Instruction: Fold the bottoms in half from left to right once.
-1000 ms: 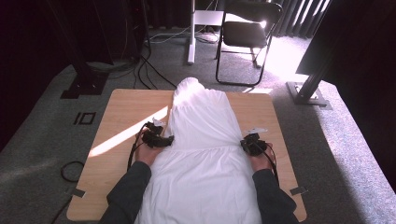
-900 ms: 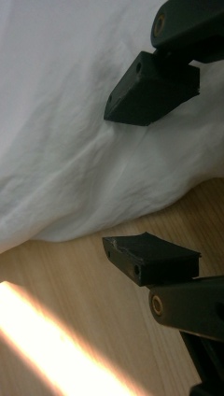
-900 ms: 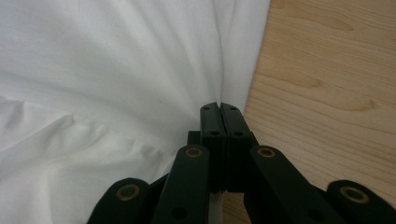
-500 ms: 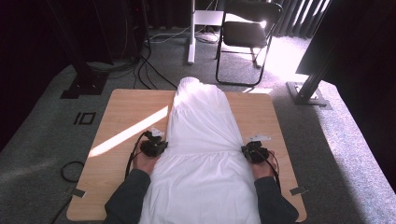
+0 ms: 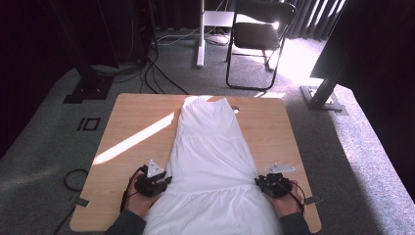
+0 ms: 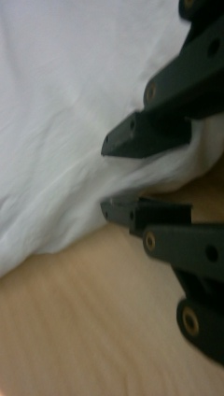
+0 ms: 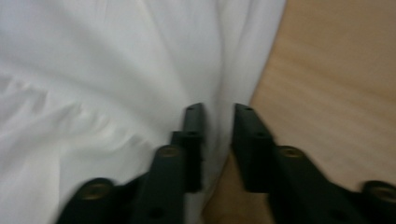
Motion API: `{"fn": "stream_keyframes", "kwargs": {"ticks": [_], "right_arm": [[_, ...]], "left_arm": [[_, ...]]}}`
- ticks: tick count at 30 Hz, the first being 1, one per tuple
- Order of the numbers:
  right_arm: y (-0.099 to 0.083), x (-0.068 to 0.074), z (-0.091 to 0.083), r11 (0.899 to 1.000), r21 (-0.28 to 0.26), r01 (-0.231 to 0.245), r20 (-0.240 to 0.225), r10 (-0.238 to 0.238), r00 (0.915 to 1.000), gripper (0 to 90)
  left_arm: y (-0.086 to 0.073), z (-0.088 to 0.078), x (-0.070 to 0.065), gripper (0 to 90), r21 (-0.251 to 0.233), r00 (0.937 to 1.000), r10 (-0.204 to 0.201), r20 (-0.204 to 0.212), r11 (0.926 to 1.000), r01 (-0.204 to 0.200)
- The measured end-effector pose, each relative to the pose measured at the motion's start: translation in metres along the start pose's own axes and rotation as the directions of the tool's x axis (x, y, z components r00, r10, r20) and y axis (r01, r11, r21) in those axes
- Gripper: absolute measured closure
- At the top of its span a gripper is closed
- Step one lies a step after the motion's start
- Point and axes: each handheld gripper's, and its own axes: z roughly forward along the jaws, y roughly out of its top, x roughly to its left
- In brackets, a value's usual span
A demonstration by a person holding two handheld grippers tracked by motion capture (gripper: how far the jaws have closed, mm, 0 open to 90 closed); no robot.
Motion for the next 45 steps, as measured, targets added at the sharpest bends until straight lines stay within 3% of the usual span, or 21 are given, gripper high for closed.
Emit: {"fn": "stream_keyframes", "kwargs": {"ticks": [1,2,5,7,8,14,16,19,20,22,24,25,26,28,29,31,32,34,38,41,45], "right_arm": [[0.004,-0.002,-0.001,1.0,-0.019,-0.003,0.007,0.003,1.0,61.7],[0.017,-0.007,-0.004,0.998,-0.069,-0.014,0.014,0.015,0.9998,58.5],[0.039,-0.012,-0.001,0.992,-0.126,0.0,-0.016,-0.002,0.9999,57.6],[0.06,-0.015,0.01,0.992,-0.124,0.01,-0.033,-0.014,0.9994,67.2],[0.072,-0.015,0.019,0.991,-0.13,0.016,-0.066,-0.025,0.9975,67.6],[0.11,-0.009,0.071,0.997,-0.072,0.002,-0.119,-0.011,0.9928,55.3],[0.115,-0.007,0.088,0.999,-0.037,-0.007,-0.128,0.002,0.9918,59.9],[0.115,-0.005,0.102,1.0,0.024,-0.006,-0.1,0.008,0.995,62.9],[0.114,-0.005,0.103,1.0,0.024,-0.01,-0.11,0.012,0.9938,72.2],[0.113,-0.003,0.1,1.0,0.015,0.023,-0.103,-0.021,0.9945,87.7],[0.116,-0.001,0.086,0.997,-0.029,0.065,-0.06,-0.067,0.996,89.5],[0.118,-0.001,0.071,0.993,-0.088,0.074,-0.048,-0.079,0.9957,89.8],[0.12,-0.001,0.06,0.988,-0.136,0.076,-0.019,-0.079,0.9967,89.8],[0.119,-0.003,0.027,0.96,-0.267,0.078,0.072,-0.061,0.9956,89.8],[0.117,-0.005,0.021,0.956,-0.278,0.092,0.111,-0.063,0.9918,89.7],[0.111,-0.016,0.025,0.972,-0.22,0.08,0.162,-0.044,0.9859,89.5],[0.105,-0.026,0.036,0.985,-0.164,0.046,0.167,-0.018,0.9858,89.1],[0.094,-0.037,0.054,0.995,-0.095,0.003,0.16,0.012,0.987,88.9],[0.078,-0.044,0.082,0.999,-0.023,-0.044,0.135,0.046,0.9898,88.5],[0.079,-0.043,0.083,0.999,-0.024,-0.043,0.142,0.045,0.9889,88.5],[0.08,-0.043,0.083,0.999,-0.011,-0.038,0.137,0.039,0.9897,88.1]], "left_arm": [[0.008,-0.001,0.01,61.2,-0.014,0.9995,-0.033,-0.005,0.9994,0.032],[0.011,-0.001,0.013,57.1,-0.02,0.9993,-0.036,-0.005,0.9992,0.036],[0.025,0.006,0.023,52.3,-0.031,0.9991,-0.041,-0.01,0.9987,0.041],[0.032,0.014,0.026,50.9,-0.031,0.9989,-0.046,-0.001,0.9985,0.046],[0.035,0.018,0.026,50.0,-0.03,0.9989,-0.046,0.008,0.9985,0.046],[0.04,0.042,0.016,44.6,0.002,0.9991,-0.036,0.02,0.9993,0.036],[0.039,0.045,0.012,44.0,0.008,0.9989,-0.033,0.033,0.9994,0.033],[0.036,0.048,0.008,43.8,0.017,0.9994,-0.014,0.032,0.9998,0.013],[0.035,0.048,0.008,43.7,0.016,0.9991,-0.017,0.038,0.9997,0.016],[0.034,0.048,0.008,43.7,0.015,0.9986,-0.021,0.048,0.9997,0.021],[0.032,0.048,0.007,43.5,0.019,0.9983,-0.022,0.054,0.9996,0.021],[0.032,0.047,0.007,43.1,0.024,0.9983,-0.021,0.054,0.9995,0.019],[0.031,0.047,0.006,43.0,0.027,0.9981,-0.025,0.057,0.9994,0.023],[0.03,0.047,0.005,43.0,0.033,0.9975,-0.025,0.066,0.9992,0.023],[0.028,0.048,0.004,42.9,0.036,0.9968,-0.025,0.075,0.9991,0.023],[0.027,0.049,0.001,42.1,0.026,0.9968,-0.014,0.079,0.9996,0.012],[0.026,0.049,0.0,42.1,0.022,0.9964,-0.017,0.084,0.9996,0.015],[0.026,0.049,-0.001,41.8,0.024,0.9957,-0.015,0.092,0.9996,0.013],[0.035,0.043,0.006,40.3,0.027,0.995,-0.023,0.097,0.9994,0.02],[0.052,0.041,0.017,40.4,0.004,0.9954,-0.048,0.082,0.9988,0.048],[0.082,0.058,0.023,39.1,-0.001,0.9943,-0.047,0.096,0.9989,0.048]]}}
